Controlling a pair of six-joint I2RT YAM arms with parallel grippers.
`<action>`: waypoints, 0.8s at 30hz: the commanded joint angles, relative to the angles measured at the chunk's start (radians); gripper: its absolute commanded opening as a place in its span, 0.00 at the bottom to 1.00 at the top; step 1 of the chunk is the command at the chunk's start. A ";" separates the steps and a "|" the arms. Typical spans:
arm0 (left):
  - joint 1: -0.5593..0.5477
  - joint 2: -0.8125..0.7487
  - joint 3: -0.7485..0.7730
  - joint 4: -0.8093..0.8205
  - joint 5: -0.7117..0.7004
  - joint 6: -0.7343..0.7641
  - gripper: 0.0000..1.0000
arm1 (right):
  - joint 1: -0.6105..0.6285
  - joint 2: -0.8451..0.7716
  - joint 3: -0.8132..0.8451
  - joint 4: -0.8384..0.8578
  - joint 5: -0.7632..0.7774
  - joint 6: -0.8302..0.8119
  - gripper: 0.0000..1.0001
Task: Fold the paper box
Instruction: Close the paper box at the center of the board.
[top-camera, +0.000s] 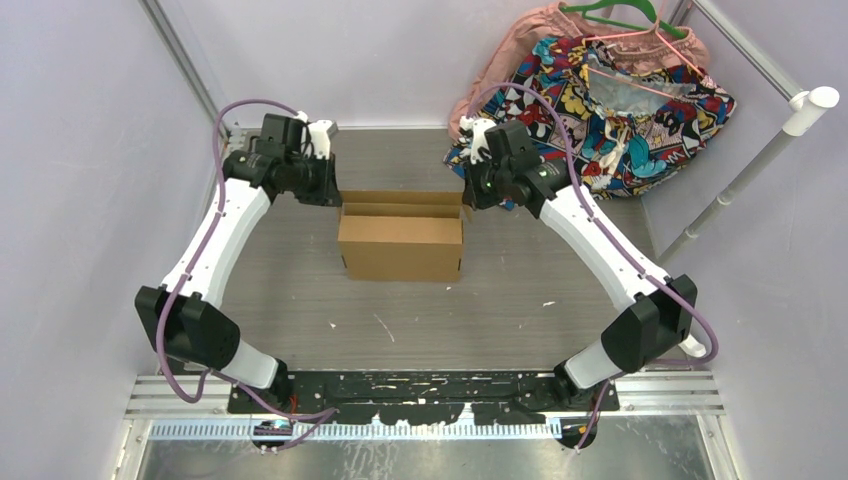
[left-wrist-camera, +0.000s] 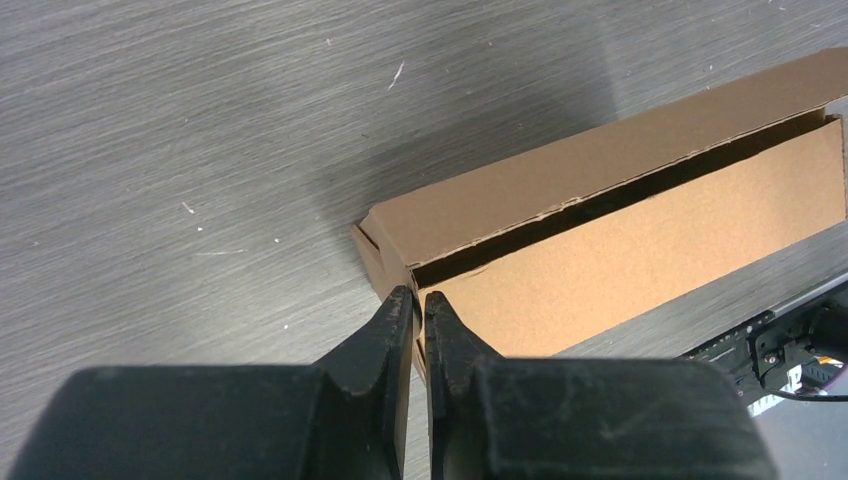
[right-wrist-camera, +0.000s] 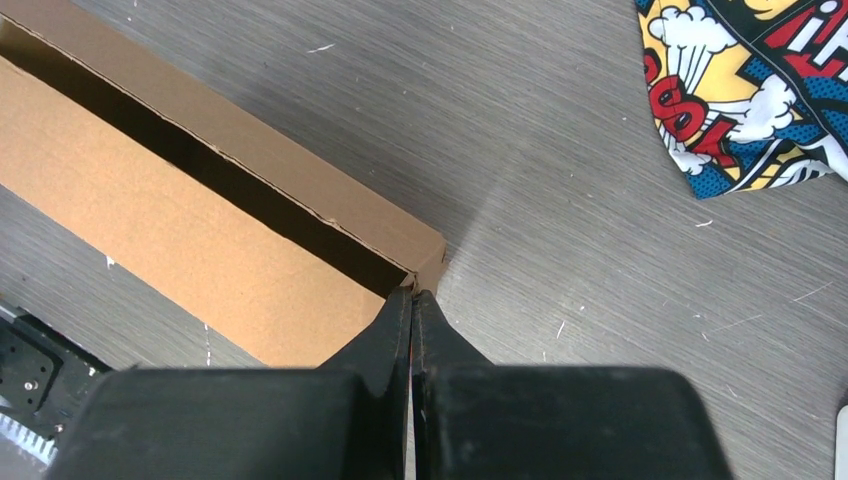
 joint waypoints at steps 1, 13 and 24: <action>-0.005 0.006 0.041 -0.004 0.043 -0.015 0.10 | 0.009 0.022 0.083 -0.027 -0.062 0.025 0.01; -0.005 0.015 0.039 0.001 0.042 -0.020 0.10 | 0.009 0.058 0.137 -0.066 -0.112 0.064 0.01; -0.005 0.020 0.042 -0.001 0.037 -0.022 0.10 | 0.009 0.090 0.192 -0.093 -0.164 0.107 0.01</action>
